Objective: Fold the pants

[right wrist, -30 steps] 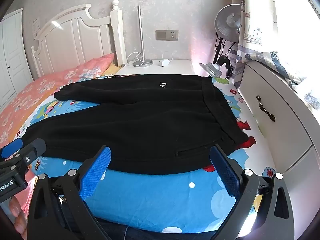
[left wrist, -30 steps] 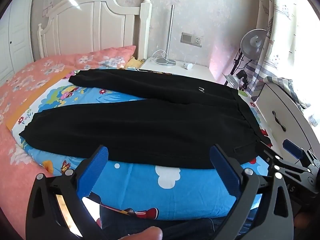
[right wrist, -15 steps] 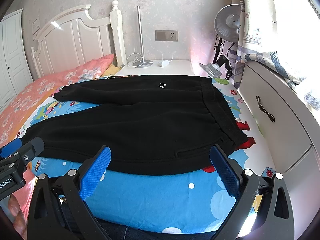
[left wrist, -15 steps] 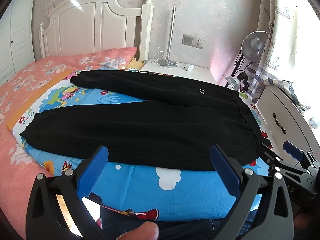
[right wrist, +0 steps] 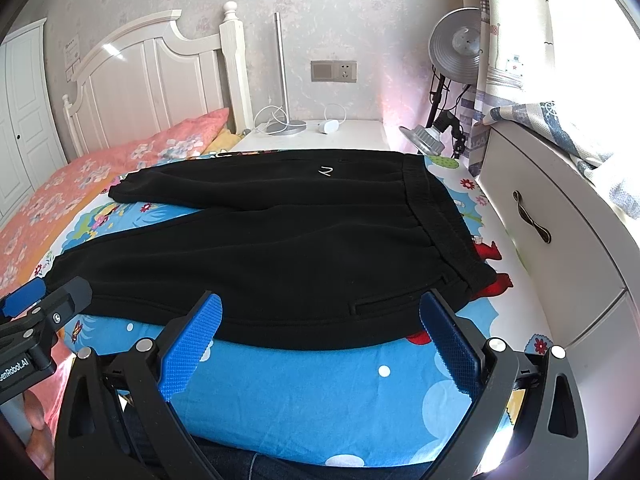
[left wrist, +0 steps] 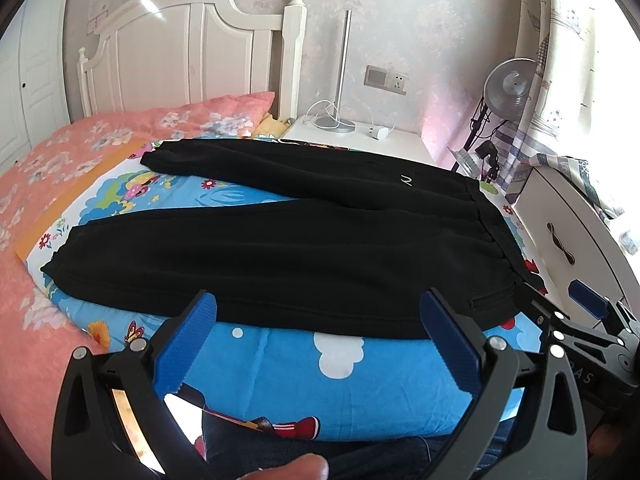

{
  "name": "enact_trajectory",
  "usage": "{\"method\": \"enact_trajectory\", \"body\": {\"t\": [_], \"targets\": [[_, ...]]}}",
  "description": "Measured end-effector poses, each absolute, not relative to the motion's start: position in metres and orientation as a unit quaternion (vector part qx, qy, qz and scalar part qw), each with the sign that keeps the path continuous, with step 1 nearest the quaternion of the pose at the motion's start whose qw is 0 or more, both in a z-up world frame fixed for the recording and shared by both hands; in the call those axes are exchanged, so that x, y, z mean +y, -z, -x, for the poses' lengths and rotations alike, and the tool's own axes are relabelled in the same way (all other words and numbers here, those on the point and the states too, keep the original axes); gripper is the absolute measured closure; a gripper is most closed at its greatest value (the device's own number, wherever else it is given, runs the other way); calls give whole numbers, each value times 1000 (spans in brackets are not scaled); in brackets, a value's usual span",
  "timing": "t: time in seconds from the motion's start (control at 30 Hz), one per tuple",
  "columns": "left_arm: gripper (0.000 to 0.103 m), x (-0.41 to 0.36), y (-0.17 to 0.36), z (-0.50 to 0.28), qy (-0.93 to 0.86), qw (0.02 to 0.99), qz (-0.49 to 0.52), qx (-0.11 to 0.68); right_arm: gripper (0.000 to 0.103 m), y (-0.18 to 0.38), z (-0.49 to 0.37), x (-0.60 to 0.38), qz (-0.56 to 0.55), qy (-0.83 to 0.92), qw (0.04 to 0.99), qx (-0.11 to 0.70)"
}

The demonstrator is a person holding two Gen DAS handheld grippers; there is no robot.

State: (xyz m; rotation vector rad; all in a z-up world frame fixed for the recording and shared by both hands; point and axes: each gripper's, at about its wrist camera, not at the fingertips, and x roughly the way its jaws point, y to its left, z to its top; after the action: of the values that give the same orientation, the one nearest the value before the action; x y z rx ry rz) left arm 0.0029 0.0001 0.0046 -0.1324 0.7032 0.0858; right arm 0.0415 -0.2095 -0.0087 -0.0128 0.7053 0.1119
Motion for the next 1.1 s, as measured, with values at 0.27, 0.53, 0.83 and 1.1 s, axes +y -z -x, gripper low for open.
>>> {"method": "enact_trajectory", "body": {"t": [0.27, 0.53, 0.83, 1.1], "targets": [[2, 0, -5, -3, -50, 936, 63, 343, 7, 8, -41, -208, 7, -59, 937, 344], [2, 4, -3, -2, -62, 934, 65, 347, 7, 9, -40, -205, -2, -79, 935, 345], [2, 3, -2, -2, -61, 934, 64, 346, 7, 9, -39, -203, -4, -82, 935, 346], [2, 0, -2, -2, -59, 934, 64, 347, 7, 9, -38, -203, -5, -82, 935, 346]]}}
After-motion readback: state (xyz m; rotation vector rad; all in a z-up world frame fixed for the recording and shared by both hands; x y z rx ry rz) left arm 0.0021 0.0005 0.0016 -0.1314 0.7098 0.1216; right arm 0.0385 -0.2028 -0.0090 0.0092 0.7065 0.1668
